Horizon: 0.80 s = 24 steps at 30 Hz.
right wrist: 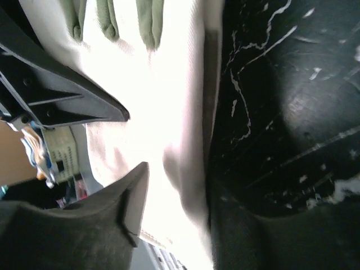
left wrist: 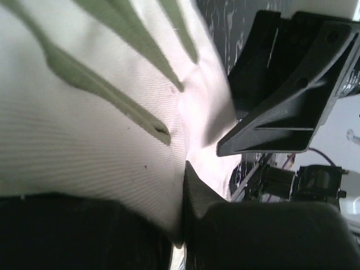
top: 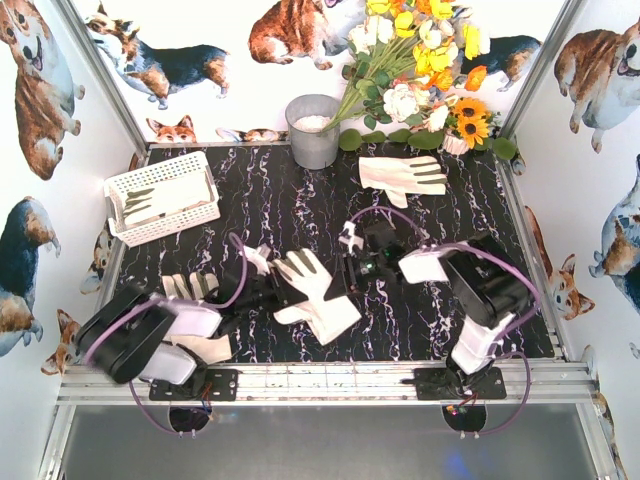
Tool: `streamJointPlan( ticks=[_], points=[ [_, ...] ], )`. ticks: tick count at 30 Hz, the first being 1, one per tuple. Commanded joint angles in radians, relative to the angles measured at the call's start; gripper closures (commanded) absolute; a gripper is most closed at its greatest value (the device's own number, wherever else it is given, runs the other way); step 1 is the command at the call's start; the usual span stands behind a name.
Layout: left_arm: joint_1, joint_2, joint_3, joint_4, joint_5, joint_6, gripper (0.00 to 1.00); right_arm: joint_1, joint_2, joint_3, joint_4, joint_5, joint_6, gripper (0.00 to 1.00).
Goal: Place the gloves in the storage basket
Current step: Pick up the glove from the center of the board, then place the glove in the bin.
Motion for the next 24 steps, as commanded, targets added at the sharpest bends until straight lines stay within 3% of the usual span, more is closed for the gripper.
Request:
streamJointPlan(
  ticks=[1, 5, 10, 16, 21, 24],
  points=[
    [0.006, -0.162, 0.009, -0.212, -0.157, 0.015, 1.0, -0.042, -0.133, -0.027, 0.009, 0.048, -0.006, 0.46],
    [0.007, -0.334, 0.037, -0.394, -0.239, -0.002, 1.0, -0.095, -0.268, -0.027, -0.099, 0.077, -0.04, 0.31],
    [0.064, -0.504, 0.178, -0.678, -0.326, 0.031, 1.0, -0.138, -0.471, 0.037, -0.359, 0.215, -0.148, 0.26],
    [0.34, -0.539, 0.442, -0.961, -0.331, 0.13, 1.0, -0.148, -0.696, 0.082, -0.487, 0.415, -0.2, 0.24],
    [0.626, -0.412, 0.621, -0.976, -0.192, 0.166, 1.0, -0.152, -0.824, 0.04, -0.471, 0.475, -0.198, 0.23],
    [0.729, -0.326, 0.721, -0.988, -0.198, 0.202, 1.0, -0.154, -0.874, 0.023, -0.494, 0.504, -0.209, 0.23]
  ],
)
